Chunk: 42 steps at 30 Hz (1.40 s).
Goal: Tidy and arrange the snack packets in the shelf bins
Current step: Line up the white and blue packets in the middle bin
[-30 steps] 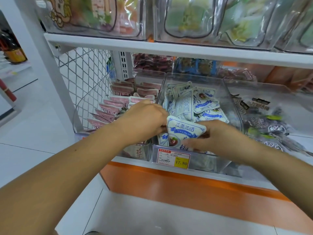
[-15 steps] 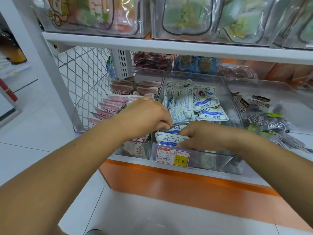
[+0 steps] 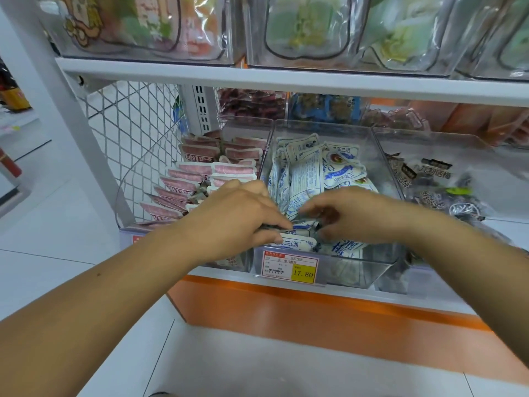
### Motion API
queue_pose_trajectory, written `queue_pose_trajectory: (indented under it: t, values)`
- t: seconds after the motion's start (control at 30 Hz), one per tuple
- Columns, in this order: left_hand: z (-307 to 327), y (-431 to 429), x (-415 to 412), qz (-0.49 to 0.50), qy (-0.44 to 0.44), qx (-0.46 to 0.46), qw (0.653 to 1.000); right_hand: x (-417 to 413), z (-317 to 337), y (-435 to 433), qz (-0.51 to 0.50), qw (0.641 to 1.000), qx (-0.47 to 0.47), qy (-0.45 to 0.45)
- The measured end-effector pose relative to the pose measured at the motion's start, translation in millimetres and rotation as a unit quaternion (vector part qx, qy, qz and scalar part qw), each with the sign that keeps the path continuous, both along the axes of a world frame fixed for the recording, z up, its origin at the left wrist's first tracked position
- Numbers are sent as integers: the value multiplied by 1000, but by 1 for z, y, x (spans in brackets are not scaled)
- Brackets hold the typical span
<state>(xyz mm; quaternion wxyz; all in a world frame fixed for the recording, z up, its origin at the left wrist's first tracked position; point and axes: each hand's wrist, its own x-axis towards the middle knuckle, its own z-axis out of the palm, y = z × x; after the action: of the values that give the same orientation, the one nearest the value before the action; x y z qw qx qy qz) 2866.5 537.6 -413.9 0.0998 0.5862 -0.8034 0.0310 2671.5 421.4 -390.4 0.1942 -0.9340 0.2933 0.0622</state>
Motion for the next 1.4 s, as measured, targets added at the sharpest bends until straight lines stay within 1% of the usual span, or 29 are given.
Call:
queue_pose_trajectory:
  t: [0.03, 0.07, 0.13, 0.2, 0.27, 0.33, 0.37, 0.43, 0.5, 0.57, 0.63, 0.7, 0.77, 0.8, 0.83, 0.9, 0.93, 1.03, 1.1, 1.13, 1.2, 1.27, 1.3, 1.33, 1.4]
  values:
    - [0, 1, 0, -3, -3, -14, 1000, 5, -11, -1, 4, 1000, -6, -3]
    - [0, 2, 1, -5, -9, -27, 1000, 9, -18, -1, -3, 1000, -11, -25]
    - [-1, 3, 1, -8, -21, -49, 999, 16, -27, -1, -34, 996, 12, -87]
    - [-2, 3, 2, -10, -34, -59, 998, 21, -32, 2, -46, 992, 31, -111]
    - [-2, 3, 1, -5, -46, -53, 998, 21, -30, 1, -31, 996, 54, -70]
    - [1, 3, -1, 1, -52, -40, 998, 10, -9, -5, -21, 996, 78, -30]
    - [2, 3, -3, 4, -54, -41, 998, 2, 5, -10, -28, 997, 69, -26]
    - [5, 3, -5, 8, -65, -64, 996, -16, 33, -20, -51, 999, 3, -18]
    - [7, 1, -11, 6, -58, -93, 994, -29, 43, -20, -43, 994, -88, 57]
    - [8, -1, -21, -13, -41, -92, 995, -31, 36, -16, -27, 981, -144, 124]
    - [9, -3, -33, -22, -23, -44, 999, -26, 25, -10, -21, 965, -202, 167]
    - [5, -7, -42, 5, -14, 31, 999, -22, 13, -5, -31, 945, -256, 199]
    - [2, -9, -48, 20, -14, 67, 997, -18, 2, -1, -24, 932, -302, 199]
    - [1, -10, -49, 20, -7, 69, 997, -17, 0, 0, -21, 937, -301, 178]
    - [0, -11, -49, 21, 3, 72, 997, -18, 2, 0, -34, 951, -270, 144]
    - [2, -12, -49, 35, 23, 86, 995, -23, 16, -1, -81, 983, -144, 73]
    - [2, -11, -49, 43, 26, 91, 995, -26, 25, -3, -87, 988, -110, 59]
    - [2, -11, -50, 64, 42, 101, 992, -39, 45, -9, -62, 989, -130, 26]
    - [4, -12, -51, 74, 67, 107, 989, -43, 57, -6, -58, 992, -112, 6]
    - [5, -13, -50, 78, 86, 112, 987, -42, 60, -2, -50, 992, -114, 21]
    - [6, -13, -50, 78, 140, 121, 980, -34, 53, 5, -7, 985, -144, 100]
    - [8, -15, -55, 67, 203, 134, 968, -24, 36, 10, 53, 972, -141, 179]
    - [6, -17, -59, 63, 225, 142, 962, -21, 29, 11, 77, 967, -121, 213]
    - [4, -20, -63, 60, 229, 144, 961, -21, 29, 9, 81, 965, -79, 236]
    - [-2, -26, -69, 50, 204, 131, 969, -23, 44, -4, 53, 971, 23, 231]
